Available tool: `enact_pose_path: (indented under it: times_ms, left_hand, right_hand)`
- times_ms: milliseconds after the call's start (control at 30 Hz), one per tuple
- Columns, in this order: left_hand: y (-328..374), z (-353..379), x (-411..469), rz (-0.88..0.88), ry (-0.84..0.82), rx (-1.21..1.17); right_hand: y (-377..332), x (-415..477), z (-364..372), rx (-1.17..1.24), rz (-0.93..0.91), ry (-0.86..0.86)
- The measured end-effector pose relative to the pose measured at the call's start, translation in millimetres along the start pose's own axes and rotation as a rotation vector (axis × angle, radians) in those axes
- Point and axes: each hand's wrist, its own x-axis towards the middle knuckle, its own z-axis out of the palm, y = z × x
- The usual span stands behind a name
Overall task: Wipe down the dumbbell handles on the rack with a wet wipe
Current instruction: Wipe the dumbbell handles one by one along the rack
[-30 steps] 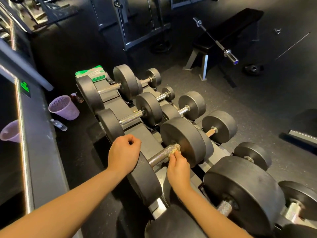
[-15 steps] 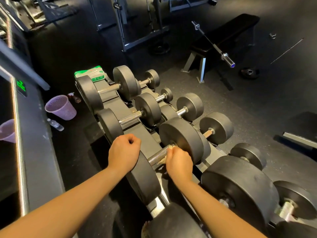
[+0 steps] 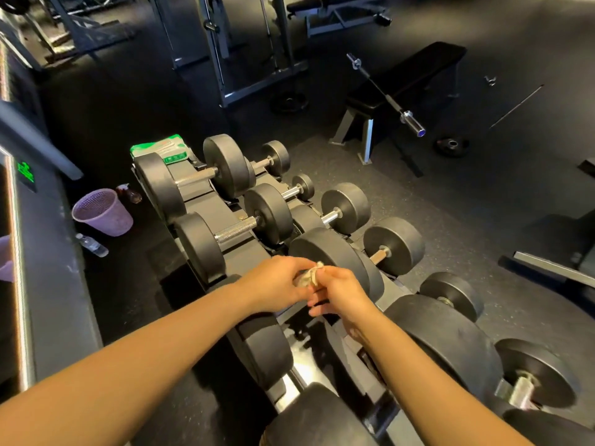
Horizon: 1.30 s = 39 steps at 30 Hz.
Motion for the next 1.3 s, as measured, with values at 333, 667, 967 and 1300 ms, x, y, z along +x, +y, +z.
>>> enact_pose_path:
  times_ms: [333,667,967,1300]
  left_hand:
    - [7.4,24.4,44.5,-0.317,0.098,0.053]
    - [20.5,46.1,72.3,-0.614,-0.015,-0.260]
    - [-0.6,42.9,89.1,-0.705,-0.175,-0.516]
    - [6.7,34.4,88.8,-0.540,-0.048,-0.152]
  right_hand:
    - [-35.4,-0.8,-61.3,-0.622,-0.525,0.507]
    - [5.4,58.1,-29.8,-0.674,-0.594,0.578]
    - [7.8,63.4,-34.2,-0.642,-0.604,0.539]
    - [11.6,67.8,-35.3,-0.644,-0.625,0.527]
